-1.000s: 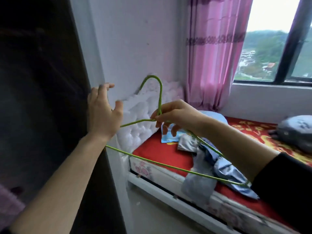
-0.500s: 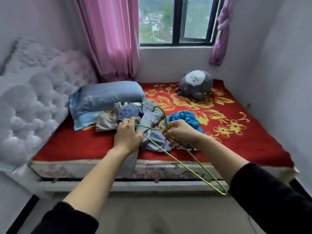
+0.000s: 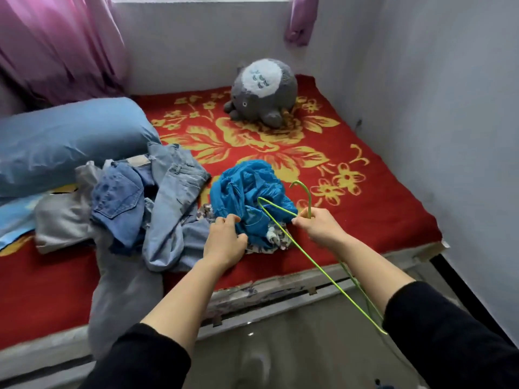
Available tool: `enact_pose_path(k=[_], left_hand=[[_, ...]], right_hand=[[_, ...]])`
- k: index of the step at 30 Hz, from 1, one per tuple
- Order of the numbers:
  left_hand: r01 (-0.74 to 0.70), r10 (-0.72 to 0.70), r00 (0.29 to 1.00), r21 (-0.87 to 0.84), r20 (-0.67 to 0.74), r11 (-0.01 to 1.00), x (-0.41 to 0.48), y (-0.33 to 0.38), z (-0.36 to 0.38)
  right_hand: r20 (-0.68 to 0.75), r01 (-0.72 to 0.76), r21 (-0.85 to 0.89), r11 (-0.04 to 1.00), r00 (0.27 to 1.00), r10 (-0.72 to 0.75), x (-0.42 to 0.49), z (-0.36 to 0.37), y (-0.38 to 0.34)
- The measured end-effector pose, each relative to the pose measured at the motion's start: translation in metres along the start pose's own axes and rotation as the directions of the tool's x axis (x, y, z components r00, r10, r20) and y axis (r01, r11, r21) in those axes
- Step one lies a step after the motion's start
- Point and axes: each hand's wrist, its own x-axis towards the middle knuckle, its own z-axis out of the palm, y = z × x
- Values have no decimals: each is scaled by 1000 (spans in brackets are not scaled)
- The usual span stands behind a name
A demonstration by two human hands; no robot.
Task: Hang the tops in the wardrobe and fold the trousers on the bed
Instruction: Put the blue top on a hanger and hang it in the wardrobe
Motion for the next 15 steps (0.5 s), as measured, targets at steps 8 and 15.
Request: enact_pose_path(k=[8,15], left_hand=[[196,-189,967,-28,169,980,104,-10,53],[386,-365,910,-80,198,919,181,-15,105]], right_hand=[[-143,-113,-51,992,984,105,115,-15,20],[-90,-181,-127,975,981,170,232,1,42]])
